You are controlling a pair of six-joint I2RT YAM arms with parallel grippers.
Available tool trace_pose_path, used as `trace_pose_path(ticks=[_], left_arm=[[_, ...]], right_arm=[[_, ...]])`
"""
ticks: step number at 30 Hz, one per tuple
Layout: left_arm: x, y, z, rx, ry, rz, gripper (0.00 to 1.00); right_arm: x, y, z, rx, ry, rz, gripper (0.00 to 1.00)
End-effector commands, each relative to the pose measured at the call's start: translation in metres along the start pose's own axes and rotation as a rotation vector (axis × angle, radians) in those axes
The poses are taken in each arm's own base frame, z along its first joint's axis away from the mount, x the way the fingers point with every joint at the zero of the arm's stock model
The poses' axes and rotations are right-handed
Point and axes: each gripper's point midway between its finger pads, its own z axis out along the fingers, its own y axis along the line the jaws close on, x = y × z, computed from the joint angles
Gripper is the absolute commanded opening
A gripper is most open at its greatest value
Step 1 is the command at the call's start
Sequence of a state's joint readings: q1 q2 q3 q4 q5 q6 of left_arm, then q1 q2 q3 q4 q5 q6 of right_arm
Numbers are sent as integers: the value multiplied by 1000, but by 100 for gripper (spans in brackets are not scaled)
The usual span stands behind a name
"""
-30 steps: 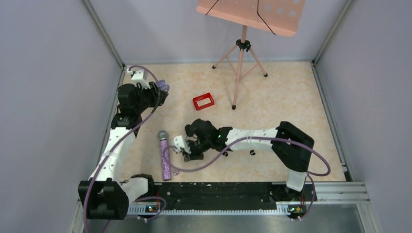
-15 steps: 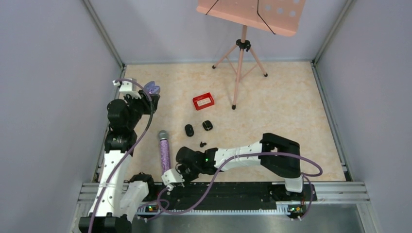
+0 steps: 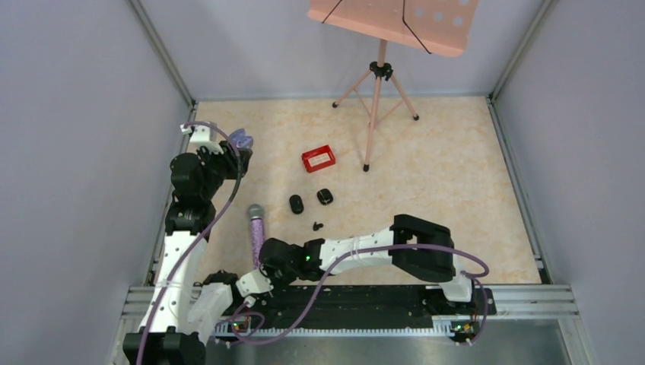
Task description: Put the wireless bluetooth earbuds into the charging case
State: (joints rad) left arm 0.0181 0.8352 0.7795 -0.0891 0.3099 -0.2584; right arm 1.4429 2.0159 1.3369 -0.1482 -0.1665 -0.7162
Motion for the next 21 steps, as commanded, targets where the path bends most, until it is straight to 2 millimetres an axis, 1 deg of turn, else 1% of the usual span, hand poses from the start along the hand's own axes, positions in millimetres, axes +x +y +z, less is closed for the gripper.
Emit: trace_pose_path(ticks=[1,8,16,17,21], left_arm=[[-10,-4,-2,22,-45,30,0],[-9,-4,-3,27,-53,34,0],[-9,-5,-1,36,-56,29,0],[-9,-5,-1,36,-58,30,0],[-7,-4,0,36,-55,30,0]], right_arm=[[1,-10,10,42,71,-8,20],[13,-14,10,79,131,5,20],[17,-10,-1,78,138,1,22],[20,-12,-2,92,156,1,21],[21,-15,-6,114,156,2,21]])
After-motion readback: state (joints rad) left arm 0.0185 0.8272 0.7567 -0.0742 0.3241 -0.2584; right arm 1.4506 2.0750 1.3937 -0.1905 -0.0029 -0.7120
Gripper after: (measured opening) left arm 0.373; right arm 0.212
